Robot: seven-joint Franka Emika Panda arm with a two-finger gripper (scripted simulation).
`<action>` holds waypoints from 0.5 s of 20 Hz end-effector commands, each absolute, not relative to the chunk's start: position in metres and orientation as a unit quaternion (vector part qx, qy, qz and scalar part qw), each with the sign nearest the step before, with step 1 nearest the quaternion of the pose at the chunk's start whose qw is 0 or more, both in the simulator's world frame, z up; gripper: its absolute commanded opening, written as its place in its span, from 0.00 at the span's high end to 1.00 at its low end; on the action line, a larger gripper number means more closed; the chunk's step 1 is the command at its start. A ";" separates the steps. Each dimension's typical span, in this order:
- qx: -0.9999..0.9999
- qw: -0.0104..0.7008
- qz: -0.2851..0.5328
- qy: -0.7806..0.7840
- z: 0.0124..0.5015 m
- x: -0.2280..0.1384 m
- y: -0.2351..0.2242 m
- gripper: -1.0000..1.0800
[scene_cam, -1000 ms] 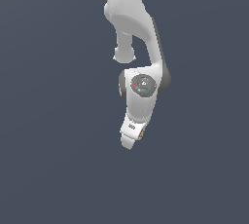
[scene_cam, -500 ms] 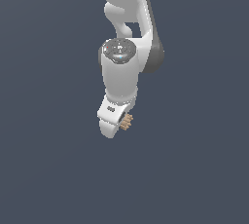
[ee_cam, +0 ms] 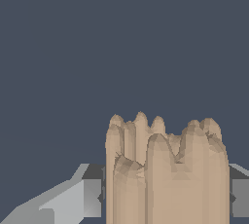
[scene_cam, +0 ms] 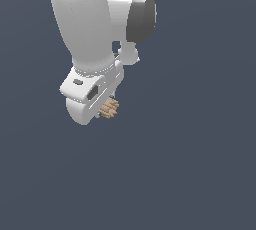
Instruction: Pick up the object and move it to a goal position.
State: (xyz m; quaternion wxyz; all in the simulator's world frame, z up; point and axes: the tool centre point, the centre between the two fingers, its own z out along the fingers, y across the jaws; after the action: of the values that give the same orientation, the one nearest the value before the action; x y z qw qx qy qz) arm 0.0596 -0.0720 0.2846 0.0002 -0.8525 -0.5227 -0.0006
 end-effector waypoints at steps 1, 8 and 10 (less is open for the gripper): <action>-0.852 0.001 0.000 -0.523 0.309 0.059 -0.087 1.00; -0.853 0.001 -0.001 -0.523 0.368 0.060 -0.124 1.00; -0.853 0.000 0.000 -0.522 0.380 0.061 -0.131 1.00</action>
State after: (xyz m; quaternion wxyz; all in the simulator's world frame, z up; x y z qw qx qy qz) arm 0.0609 -0.1256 0.3705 -0.0002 -0.8529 -0.5221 -0.0009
